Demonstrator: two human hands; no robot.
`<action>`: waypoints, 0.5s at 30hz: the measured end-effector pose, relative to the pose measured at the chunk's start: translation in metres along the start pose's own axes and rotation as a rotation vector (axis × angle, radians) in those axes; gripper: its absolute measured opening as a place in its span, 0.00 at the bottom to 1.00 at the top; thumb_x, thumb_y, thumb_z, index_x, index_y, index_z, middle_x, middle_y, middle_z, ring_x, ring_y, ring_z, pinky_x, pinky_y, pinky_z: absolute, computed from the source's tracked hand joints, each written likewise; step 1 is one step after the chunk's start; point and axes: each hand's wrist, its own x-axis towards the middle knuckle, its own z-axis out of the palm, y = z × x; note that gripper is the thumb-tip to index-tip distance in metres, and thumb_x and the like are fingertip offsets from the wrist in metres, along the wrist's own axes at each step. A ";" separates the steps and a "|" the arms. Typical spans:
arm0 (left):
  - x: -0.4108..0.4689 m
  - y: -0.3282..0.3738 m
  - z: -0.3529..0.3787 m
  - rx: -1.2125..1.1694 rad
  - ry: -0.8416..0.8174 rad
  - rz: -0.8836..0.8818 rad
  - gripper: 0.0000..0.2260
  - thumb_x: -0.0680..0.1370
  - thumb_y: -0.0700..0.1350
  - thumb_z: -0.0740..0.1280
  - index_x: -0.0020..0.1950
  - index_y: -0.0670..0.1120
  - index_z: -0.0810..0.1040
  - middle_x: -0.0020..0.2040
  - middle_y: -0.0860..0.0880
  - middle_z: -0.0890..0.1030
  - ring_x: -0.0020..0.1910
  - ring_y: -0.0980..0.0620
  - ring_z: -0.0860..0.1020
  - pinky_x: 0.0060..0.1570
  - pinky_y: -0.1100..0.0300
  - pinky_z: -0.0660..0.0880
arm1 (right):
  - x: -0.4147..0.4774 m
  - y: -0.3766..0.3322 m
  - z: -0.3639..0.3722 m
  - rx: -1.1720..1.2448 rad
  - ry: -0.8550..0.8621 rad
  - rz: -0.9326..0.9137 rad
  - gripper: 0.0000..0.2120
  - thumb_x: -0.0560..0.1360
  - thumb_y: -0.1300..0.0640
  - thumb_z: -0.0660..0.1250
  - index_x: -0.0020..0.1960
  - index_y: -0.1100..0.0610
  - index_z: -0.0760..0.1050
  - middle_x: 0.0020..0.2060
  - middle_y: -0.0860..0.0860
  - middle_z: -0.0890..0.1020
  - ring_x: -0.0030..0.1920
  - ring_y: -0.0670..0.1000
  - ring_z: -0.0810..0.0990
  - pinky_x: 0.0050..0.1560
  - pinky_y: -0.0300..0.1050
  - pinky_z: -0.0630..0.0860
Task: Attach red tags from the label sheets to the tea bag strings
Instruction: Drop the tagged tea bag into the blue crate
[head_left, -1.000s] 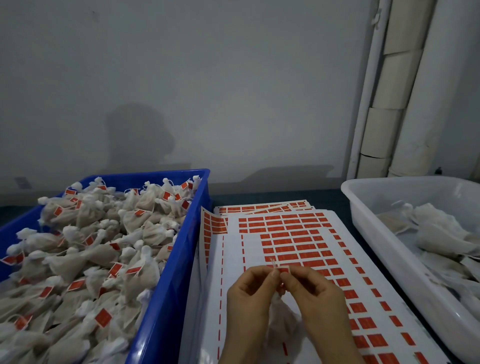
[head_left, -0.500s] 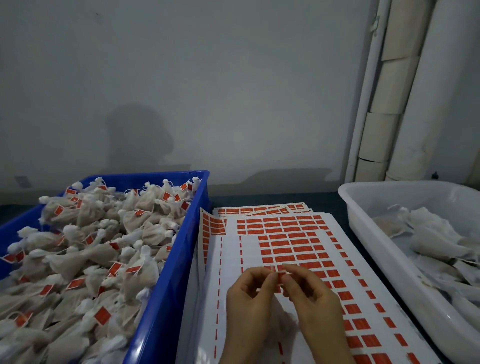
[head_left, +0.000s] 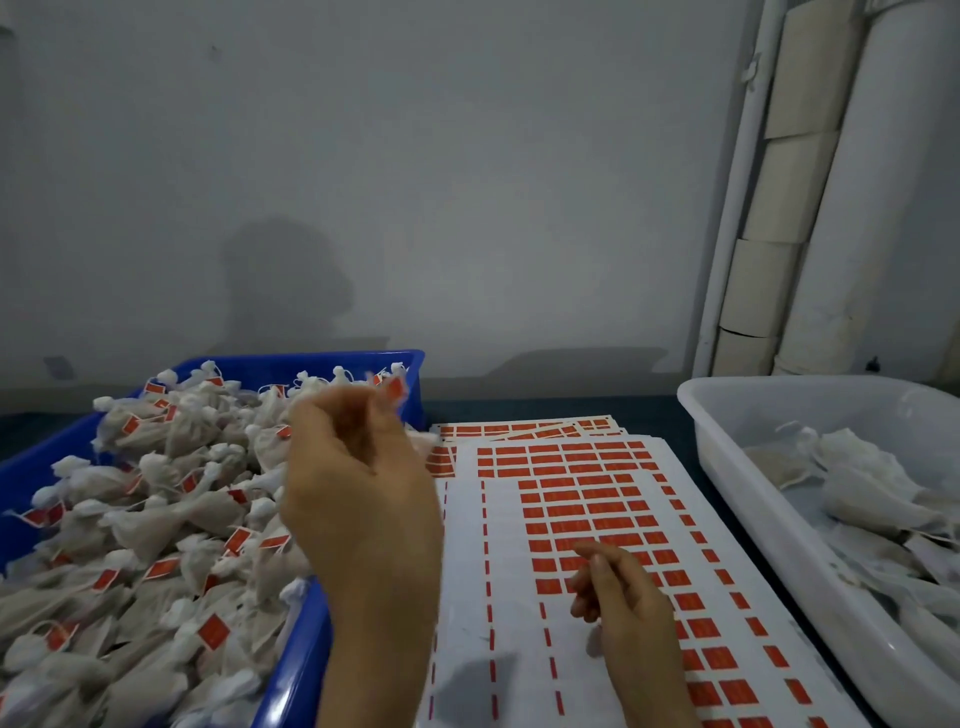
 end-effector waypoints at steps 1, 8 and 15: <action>0.008 0.000 -0.002 0.048 0.072 0.027 0.03 0.77 0.47 0.64 0.49 0.49 0.71 0.43 0.59 0.75 0.39 0.61 0.76 0.39 0.70 0.69 | 0.000 -0.001 -0.001 -0.001 -0.006 0.005 0.07 0.77 0.57 0.60 0.45 0.48 0.75 0.32 0.48 0.81 0.34 0.51 0.79 0.32 0.34 0.74; 0.042 -0.053 -0.002 0.623 -0.284 -0.457 0.12 0.80 0.38 0.60 0.61 0.34 0.70 0.55 0.34 0.75 0.53 0.38 0.74 0.47 0.49 0.71 | -0.002 -0.005 -0.001 0.006 -0.024 0.029 0.07 0.77 0.59 0.60 0.46 0.50 0.75 0.33 0.50 0.81 0.35 0.52 0.79 0.32 0.37 0.75; -0.001 -0.053 0.002 1.068 -0.440 -0.152 0.11 0.79 0.44 0.58 0.60 0.42 0.70 0.54 0.43 0.77 0.48 0.45 0.77 0.40 0.52 0.71 | -0.004 -0.002 0.000 -0.012 0.003 0.030 0.08 0.77 0.60 0.61 0.46 0.48 0.75 0.33 0.48 0.81 0.35 0.51 0.79 0.32 0.36 0.75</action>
